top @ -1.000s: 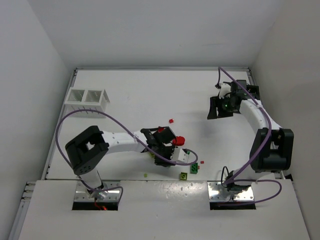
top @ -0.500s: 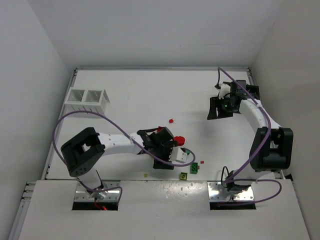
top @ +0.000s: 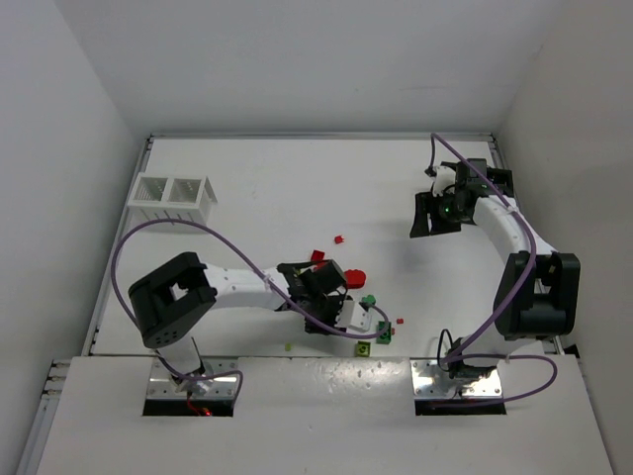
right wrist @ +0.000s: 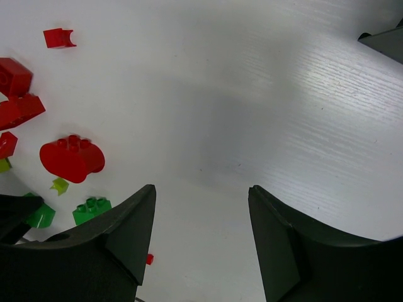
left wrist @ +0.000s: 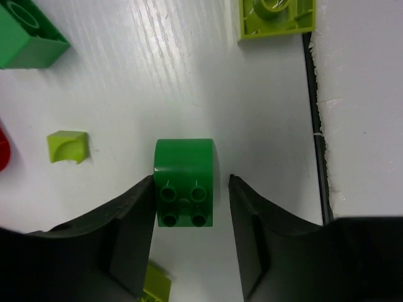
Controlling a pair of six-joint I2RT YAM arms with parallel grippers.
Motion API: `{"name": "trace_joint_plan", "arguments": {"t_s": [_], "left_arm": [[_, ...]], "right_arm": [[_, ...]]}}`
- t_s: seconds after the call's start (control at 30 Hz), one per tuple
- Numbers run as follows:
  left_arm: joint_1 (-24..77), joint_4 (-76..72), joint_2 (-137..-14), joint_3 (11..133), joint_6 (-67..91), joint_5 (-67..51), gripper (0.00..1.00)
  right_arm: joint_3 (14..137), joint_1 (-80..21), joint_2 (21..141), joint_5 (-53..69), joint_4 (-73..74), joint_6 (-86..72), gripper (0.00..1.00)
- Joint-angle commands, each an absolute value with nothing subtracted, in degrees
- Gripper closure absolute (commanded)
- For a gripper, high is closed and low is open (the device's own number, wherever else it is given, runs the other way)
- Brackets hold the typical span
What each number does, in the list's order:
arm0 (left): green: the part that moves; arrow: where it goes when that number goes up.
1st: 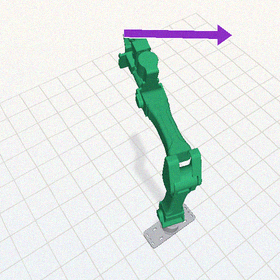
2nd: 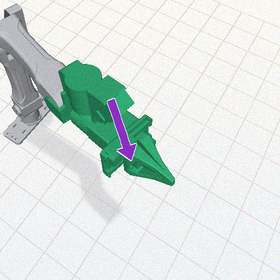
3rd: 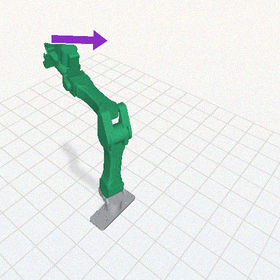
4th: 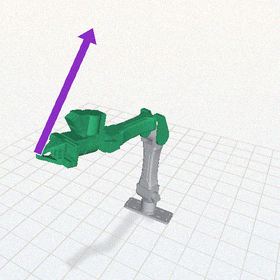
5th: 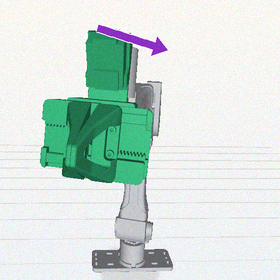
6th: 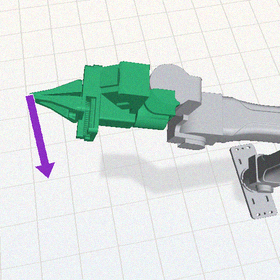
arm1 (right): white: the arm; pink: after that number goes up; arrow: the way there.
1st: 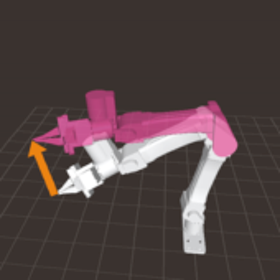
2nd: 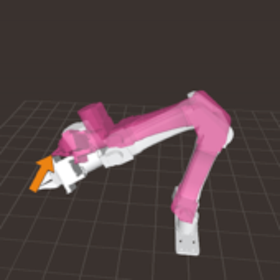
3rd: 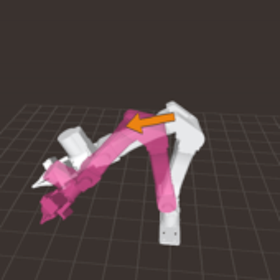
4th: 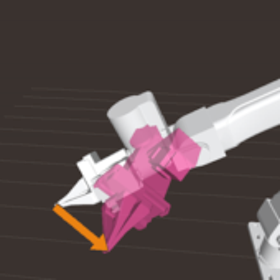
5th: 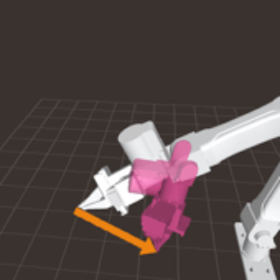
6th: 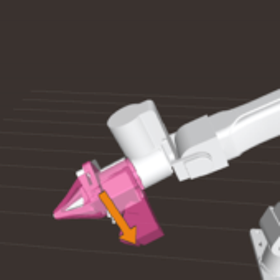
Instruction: Sort the legos into containers by color
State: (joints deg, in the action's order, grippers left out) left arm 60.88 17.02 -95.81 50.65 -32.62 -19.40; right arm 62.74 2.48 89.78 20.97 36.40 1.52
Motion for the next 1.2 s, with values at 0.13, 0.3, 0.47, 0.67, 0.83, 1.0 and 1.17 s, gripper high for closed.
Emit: {"name": "trace_joint_plan", "arguments": {"t_s": [0.13,0.3,0.47,0.67,0.83,1.0,1.17], "left_arm": [[61.52,15.56,-98.7,51.24,-32.43,-18.02,0.69],[57.05,16.35,-92.29,51.77,-29.89,-16.09,0.86],[40.91,19.34,-76.31,55.36,-24.89,-15.38,0.9],[8.13,21.45,-69.61,63.53,-24.43,-17.22,0.95],[-19.56,27.67,-81.62,75.91,-24.71,-31.53,0.97],[-32.94,33.66,-96.4,87.09,-23.99,-40.51,0.97],[-33.66,33.66,-101.59,88.24,-25.92,-38.94,0.93]], "right_arm": [[65.74,2.11,90.35,20.57,36.21,2.29,0.39],[65.74,2.11,89.83,20.57,36.21,2.29,0.39],[65.74,2.11,89.82,21.7,36.21,2.29,0.39],[66.36,1.59,92.1,22.32,36.21,2.29,0.39],[66.88,1.06,92.64,22.32,36.21,2.29,0.39],[66.36,1.05,92.11,21.8,36.21,2.29,0.39],[66.36,0.53,92.11,21.27,36.21,2.29,0.39]]}}
